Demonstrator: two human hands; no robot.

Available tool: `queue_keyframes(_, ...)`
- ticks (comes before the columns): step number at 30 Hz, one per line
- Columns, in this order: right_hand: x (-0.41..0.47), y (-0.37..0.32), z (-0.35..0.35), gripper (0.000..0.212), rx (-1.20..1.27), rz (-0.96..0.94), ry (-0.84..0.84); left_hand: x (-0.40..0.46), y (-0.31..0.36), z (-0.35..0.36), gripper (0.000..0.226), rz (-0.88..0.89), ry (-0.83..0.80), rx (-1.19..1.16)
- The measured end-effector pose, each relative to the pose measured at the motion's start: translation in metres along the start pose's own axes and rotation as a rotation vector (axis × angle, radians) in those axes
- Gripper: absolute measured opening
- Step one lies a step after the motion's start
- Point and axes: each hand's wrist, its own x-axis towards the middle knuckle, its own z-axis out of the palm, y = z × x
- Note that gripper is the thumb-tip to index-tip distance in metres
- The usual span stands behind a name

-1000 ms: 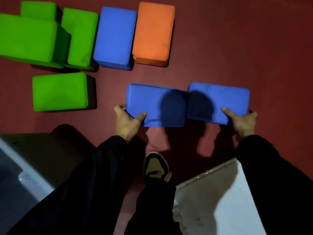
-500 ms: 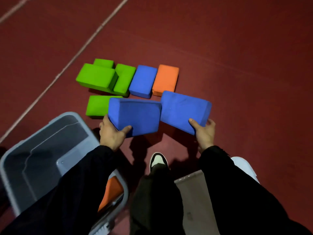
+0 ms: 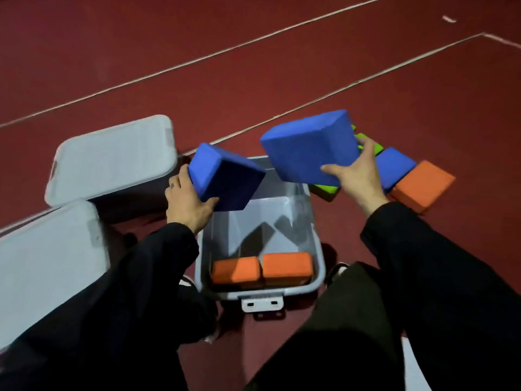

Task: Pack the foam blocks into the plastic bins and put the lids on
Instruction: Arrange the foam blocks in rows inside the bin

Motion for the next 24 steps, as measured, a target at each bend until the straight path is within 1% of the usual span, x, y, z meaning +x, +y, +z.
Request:
queue_keyframes(2, -0.006, -0.012, 0.04, 0.091, -0.117, -0.031, -0.036, 0.002, -0.032, -0.004, 0.102, 0.015, -0.046, 0.05)
queue_keyframes(5, -0.017, -0.013, 0.083, 0.09, -0.241, -0.02, -0.036, 0.008, -0.061, 0.012, 0.102, 0.153, -0.167, 0.16)
queue_keyframes(8, -0.029, -0.001, 0.104, 0.086, -0.37, 0.018, -0.034, 0.007, -0.075, 0.043, 0.104, 0.322, -0.351, 0.294)
queue_keyframes(10, -0.035, 0.014, 0.11, 0.085, -0.443, 0.05, -0.079, -0.001, -0.078, 0.068, 0.103, 0.393, -0.45, 0.396)
queue_keyframes(12, -0.04, 0.028, 0.113, 0.083, -0.508, 0.075, -0.148, -0.009, -0.083, 0.093, 0.097, 0.428, -0.507, 0.488)
queue_keyframes(14, -0.042, 0.042, 0.114, 0.081, -0.577, 0.073, -0.24, -0.016, -0.089, 0.116, 0.095, 0.429, -0.532, 0.561)
queue_keyframes(16, -0.044, 0.053, 0.114, 0.078, -0.658, 0.031, -0.347, -0.02, -0.096, 0.134, 0.101, 0.407, -0.552, 0.601)
queue_keyframes(18, -0.043, 0.062, 0.115, 0.077, -0.744, -0.026, -0.419, -0.02, -0.101, 0.147, 0.099, 0.373, -0.604, 0.621)
queue_keyframes(21, -0.041, 0.077, 0.12, 0.077, -0.86, -0.123, -0.463, -0.015, -0.108, 0.164, 0.093, 0.277, -0.698, 0.6)
queue_keyframes(24, -0.033, 0.085, 0.126, 0.077, -0.961, -0.257, -0.463, -0.002, -0.105, 0.173, 0.094, 0.25, -0.766, 0.609)
